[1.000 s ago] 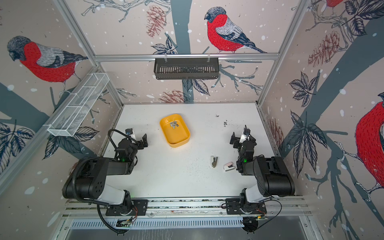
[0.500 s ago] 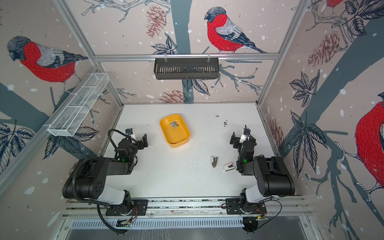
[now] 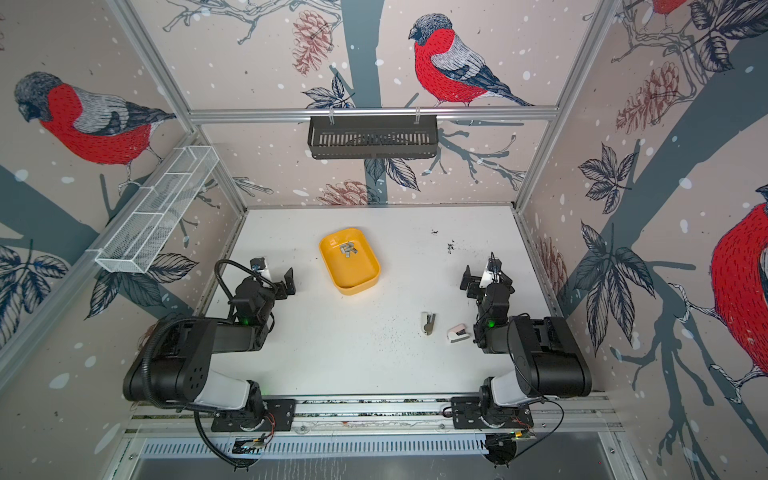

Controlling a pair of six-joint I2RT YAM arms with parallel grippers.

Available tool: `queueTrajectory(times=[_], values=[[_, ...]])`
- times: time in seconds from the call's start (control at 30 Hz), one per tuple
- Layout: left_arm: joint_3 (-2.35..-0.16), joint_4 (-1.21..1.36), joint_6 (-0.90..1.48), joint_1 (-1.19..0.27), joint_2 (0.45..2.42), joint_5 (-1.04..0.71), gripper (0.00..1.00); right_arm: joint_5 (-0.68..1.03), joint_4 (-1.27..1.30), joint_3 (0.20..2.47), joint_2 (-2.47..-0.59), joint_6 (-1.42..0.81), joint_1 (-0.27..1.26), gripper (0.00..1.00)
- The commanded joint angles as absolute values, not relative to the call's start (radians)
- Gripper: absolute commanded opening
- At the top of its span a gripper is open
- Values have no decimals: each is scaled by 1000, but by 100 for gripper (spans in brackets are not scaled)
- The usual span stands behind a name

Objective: Load the staples into the stapler
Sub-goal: 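Grasp the cream stapler with the right gripper while the left arm approaches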

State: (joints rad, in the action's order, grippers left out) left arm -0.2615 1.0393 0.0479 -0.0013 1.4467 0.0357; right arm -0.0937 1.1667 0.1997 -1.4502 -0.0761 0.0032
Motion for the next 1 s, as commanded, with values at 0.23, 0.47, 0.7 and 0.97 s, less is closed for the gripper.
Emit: queueTrajectory(times=[0.23, 0.47, 0.7, 0.97], values=[[-363, 709, 104, -121, 1176, 175, 99, -177, 821, 262, -1120, -189, 22, 99], [-523, 360, 272, -282, 1082, 123, 99, -165, 350, 384, -940, -444, 113, 99], [-594, 199, 379, -493, 1057, -56, 99, -267, -77, 541, -982, -569, 334, 89], [-543, 223, 541, -652, 1042, -218, 99, -47, -289, 621, -1072, -604, 386, 57]])
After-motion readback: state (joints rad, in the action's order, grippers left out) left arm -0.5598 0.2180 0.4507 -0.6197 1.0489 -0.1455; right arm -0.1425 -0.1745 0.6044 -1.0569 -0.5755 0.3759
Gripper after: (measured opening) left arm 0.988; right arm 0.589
